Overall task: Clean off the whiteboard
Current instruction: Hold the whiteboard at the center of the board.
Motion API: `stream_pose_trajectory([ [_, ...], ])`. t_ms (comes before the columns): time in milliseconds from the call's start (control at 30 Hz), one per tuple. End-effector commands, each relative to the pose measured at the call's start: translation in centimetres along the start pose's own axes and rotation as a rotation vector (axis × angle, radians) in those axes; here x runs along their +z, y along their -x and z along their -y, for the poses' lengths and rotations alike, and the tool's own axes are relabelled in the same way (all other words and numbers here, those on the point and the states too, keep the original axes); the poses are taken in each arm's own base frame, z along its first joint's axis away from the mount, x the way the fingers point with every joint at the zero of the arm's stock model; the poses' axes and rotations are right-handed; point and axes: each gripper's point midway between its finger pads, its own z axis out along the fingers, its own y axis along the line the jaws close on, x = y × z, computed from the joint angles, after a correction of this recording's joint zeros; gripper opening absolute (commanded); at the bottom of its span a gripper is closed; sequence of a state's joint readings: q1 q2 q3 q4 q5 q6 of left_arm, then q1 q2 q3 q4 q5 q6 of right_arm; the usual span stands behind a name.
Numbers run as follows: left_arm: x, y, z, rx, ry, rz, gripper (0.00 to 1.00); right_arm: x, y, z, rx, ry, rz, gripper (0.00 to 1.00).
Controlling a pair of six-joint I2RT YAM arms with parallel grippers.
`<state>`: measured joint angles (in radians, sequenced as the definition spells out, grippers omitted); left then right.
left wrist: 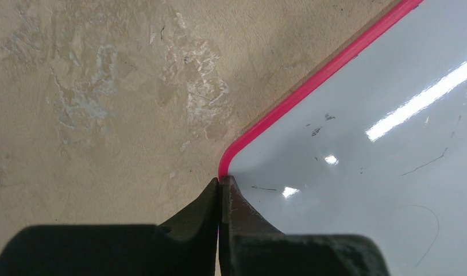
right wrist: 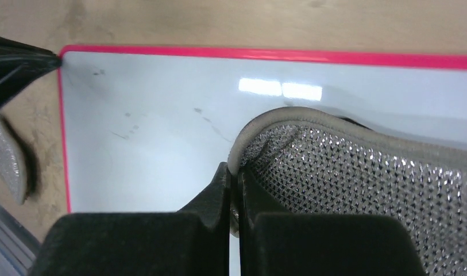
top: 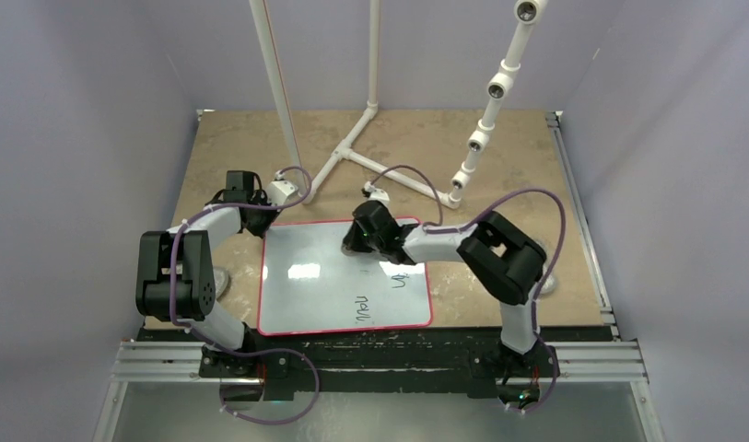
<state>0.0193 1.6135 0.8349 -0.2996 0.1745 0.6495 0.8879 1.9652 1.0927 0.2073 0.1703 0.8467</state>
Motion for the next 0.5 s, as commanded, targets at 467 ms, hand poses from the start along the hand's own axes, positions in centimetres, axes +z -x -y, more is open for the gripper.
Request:
stream_pose_trajectory([
  [467,-0.6,-9.2,5.4,-0.037,-0.169,-0.321,0.00,0.4,-4.7,5.0,-0.056,-0.161,-0.133,0.00],
])
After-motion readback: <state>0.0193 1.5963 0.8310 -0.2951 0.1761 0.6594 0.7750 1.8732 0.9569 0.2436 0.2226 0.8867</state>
